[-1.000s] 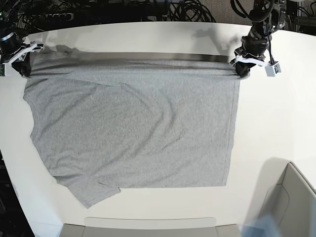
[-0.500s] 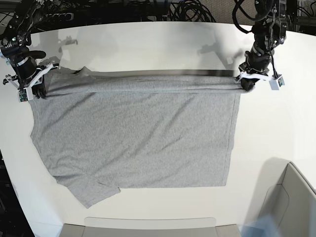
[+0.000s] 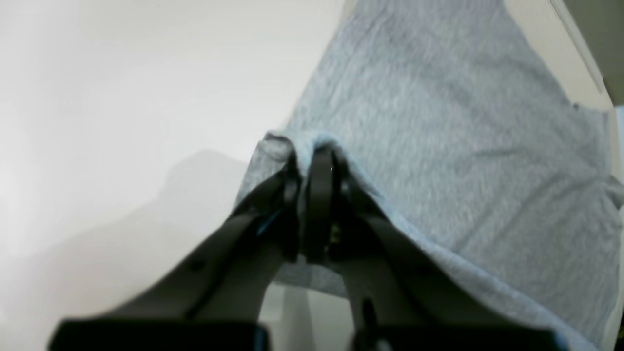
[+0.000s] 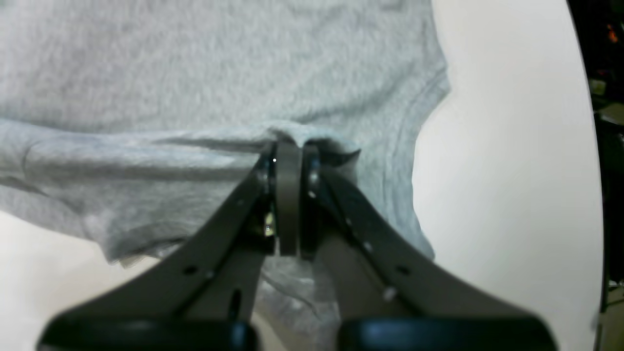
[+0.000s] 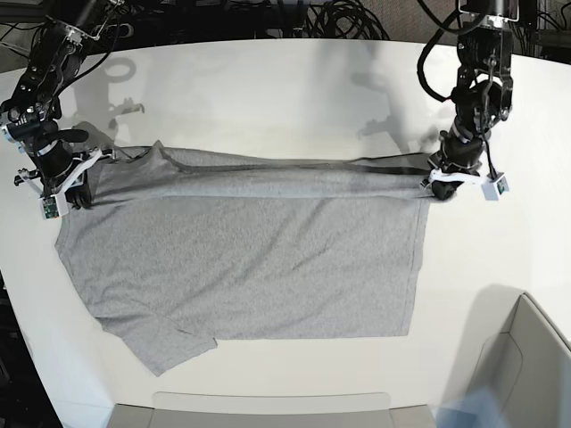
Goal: Fold the T-shirt properly
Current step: 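Lift the shoulder edges with both grippers and pull them toward the hem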
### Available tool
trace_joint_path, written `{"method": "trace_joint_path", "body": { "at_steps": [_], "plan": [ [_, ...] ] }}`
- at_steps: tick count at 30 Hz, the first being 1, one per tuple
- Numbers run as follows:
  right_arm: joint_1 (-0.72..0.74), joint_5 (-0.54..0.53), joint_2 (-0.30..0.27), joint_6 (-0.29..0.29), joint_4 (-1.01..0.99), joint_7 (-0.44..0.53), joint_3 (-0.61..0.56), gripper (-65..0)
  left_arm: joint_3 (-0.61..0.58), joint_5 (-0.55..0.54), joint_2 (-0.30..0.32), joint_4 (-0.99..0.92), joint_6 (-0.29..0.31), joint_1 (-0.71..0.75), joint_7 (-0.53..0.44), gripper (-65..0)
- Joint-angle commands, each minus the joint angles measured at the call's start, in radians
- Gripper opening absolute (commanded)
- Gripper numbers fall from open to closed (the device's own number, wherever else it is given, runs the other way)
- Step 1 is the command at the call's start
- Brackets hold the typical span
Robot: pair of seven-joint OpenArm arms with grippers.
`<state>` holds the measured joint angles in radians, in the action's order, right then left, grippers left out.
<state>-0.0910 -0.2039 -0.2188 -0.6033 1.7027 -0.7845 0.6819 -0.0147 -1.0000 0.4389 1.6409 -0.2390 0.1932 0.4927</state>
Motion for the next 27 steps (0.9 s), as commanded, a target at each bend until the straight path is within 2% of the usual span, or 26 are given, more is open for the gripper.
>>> {"method": "trace_joint_path", "body": {
  "at_steps": [1, 7, 23, 27],
  "plan": [
    [0.027, -0.002, -0.026, 0.003, -0.005, 0.043, 0.002, -65.0, -0.008, -0.003, 0.015, 0.002, 0.003, -0.034, -0.018, -65.0],
    [0.087, 0.080, -0.031, 0.003, -0.126, 0.141, -0.054, -65.0, -0.020, -0.003, 0.016, -0.077, 0.007, -0.130, -0.015, -65.0],
    [0.290, 0.085, -0.046, 0.003, -0.336, 0.144, -0.083, -65.0, -0.107, -0.001, 0.016, -0.281, 0.010, -0.357, -0.022, -65.0],
    [0.351, 0.085, -0.074, 0.004, -0.419, 0.179, -0.112, -65.0, -0.107, -0.001, 0.016, -0.307, 0.010, -0.375, -0.022, -65.0]
  ]
}}
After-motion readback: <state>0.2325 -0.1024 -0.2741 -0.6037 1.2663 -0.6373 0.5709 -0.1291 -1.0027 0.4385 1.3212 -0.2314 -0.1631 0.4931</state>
